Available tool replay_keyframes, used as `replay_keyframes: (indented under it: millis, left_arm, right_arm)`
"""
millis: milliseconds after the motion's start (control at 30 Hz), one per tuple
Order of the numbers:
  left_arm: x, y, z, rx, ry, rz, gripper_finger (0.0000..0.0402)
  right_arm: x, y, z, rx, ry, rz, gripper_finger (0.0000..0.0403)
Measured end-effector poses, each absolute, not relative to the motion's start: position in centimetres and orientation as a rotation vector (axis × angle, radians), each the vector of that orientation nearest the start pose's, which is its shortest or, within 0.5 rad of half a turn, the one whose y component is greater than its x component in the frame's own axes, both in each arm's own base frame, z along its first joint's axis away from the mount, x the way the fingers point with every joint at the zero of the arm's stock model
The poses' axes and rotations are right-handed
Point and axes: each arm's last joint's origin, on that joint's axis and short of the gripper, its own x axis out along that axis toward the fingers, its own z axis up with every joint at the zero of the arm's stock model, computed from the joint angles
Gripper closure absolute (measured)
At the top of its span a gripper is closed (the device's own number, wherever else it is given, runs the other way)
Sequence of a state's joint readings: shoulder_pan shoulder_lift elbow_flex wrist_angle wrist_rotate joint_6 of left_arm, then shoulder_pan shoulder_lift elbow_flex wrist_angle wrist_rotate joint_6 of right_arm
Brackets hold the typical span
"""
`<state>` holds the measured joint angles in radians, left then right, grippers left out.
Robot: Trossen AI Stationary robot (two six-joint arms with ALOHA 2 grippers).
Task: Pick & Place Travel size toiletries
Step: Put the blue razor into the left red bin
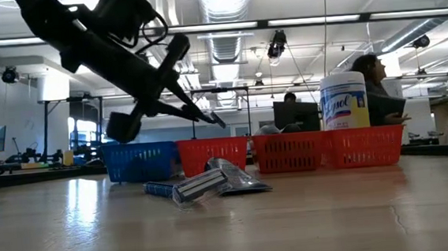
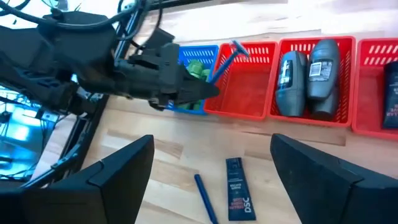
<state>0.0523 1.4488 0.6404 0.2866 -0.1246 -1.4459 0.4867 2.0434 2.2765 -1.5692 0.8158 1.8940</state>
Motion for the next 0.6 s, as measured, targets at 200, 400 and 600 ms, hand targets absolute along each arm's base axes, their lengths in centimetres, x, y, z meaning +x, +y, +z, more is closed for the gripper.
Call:
replay_keyframes:
  millis: [200, 400, 600]
  left_arm:
    - [30.1, 2.0, 17.6, -1.405, 0.300, 0.527, 0.0354]
    - [31.3, 2.2, 17.1, -1.401, 0.315, 0.543, 0.0354]
    - [31.4, 2.2, 17.6, -1.393, 0.341, 0.573, 0.0353]
  right_arm:
    - [35.0, 16.1, 36.8, 0.880, 0.406, -1.032, 0.0076]
    - [35.0, 16.1, 36.8, 0.861, 0.417, -1.027, 0.0053]
    - [35.0, 16.1, 36.8, 0.832, 0.432, -1.018, 0.0040]
